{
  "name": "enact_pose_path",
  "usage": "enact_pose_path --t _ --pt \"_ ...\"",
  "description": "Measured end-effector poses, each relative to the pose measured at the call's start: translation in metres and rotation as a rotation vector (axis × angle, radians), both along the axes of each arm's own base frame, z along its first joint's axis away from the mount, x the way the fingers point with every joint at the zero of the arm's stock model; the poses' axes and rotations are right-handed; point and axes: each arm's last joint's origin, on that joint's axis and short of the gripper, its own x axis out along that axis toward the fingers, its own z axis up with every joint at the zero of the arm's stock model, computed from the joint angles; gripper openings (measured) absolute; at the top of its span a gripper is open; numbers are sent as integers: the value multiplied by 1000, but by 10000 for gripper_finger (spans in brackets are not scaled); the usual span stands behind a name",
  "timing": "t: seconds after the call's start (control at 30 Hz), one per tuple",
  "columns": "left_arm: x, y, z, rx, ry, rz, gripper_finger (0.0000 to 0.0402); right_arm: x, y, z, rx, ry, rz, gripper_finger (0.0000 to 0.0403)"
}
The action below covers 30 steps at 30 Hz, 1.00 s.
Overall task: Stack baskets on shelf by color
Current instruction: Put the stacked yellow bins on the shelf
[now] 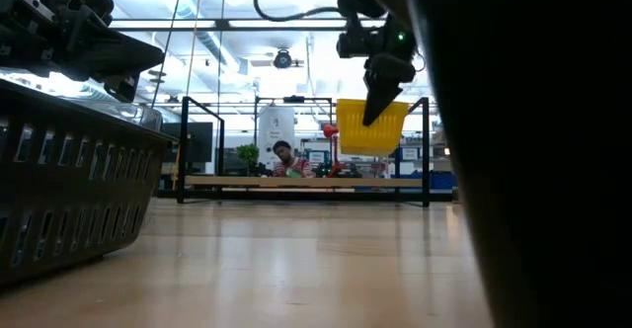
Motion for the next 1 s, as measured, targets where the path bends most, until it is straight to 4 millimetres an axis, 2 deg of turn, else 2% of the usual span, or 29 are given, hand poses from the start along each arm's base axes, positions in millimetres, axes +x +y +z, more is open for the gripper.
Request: enact_pose_path --t 0.3,1.0 --pt "0 0 0 0 0 0 35 -12 -15 -23 31 68 21 25" --pt "0 0 0 0 0 0 30 -14 -25 -22 -43 54 -135 105"
